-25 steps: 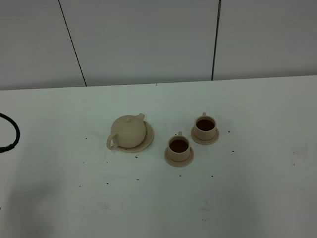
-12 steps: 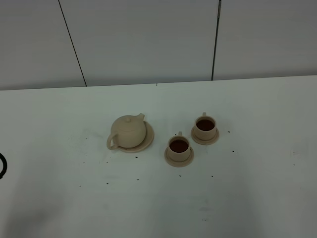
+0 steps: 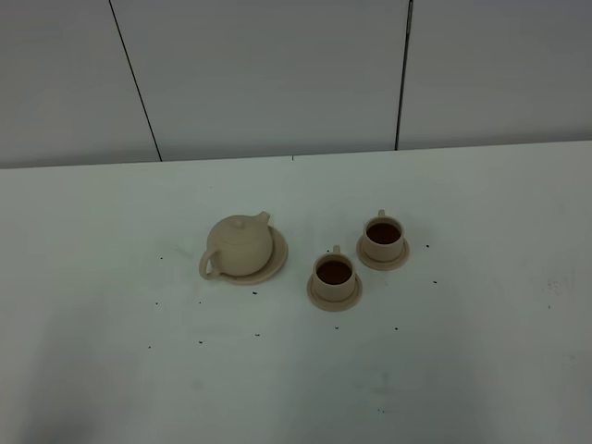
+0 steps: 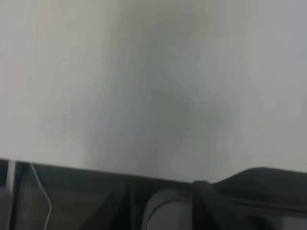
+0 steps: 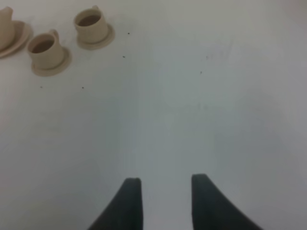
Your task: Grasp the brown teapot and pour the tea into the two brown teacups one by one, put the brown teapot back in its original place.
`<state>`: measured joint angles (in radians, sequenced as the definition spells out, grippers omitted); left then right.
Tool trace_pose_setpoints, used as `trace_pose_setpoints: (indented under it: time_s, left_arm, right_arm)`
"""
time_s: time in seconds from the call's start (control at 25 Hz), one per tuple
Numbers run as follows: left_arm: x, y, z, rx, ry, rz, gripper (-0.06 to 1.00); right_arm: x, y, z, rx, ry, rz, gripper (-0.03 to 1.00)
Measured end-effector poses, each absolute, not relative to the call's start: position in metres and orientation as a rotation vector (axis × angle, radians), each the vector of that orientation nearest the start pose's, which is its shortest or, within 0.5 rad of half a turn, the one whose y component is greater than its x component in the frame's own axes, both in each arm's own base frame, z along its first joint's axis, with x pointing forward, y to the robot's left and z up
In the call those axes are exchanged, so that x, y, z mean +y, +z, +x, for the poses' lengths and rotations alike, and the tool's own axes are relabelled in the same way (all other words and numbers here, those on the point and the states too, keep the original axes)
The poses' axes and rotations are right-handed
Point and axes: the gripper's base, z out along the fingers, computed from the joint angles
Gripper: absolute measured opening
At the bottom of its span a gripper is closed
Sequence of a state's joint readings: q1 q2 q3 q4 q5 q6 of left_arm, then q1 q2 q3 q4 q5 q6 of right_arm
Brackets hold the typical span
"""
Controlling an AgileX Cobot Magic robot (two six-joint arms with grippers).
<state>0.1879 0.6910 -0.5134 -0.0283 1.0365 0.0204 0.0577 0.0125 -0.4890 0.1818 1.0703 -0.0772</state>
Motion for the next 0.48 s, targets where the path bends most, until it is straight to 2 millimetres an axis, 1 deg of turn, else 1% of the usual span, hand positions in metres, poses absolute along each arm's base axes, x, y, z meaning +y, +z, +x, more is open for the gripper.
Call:
trace_pose_setpoints:
  time_s: [0.48]
  left_arm:
    - [0.008,0.272,0.058,2.414,0.055,-0.203,0.37]
  right_arm:
    - [0.014,0.275,-0.004,2.065,0.207,-0.146,0.24]
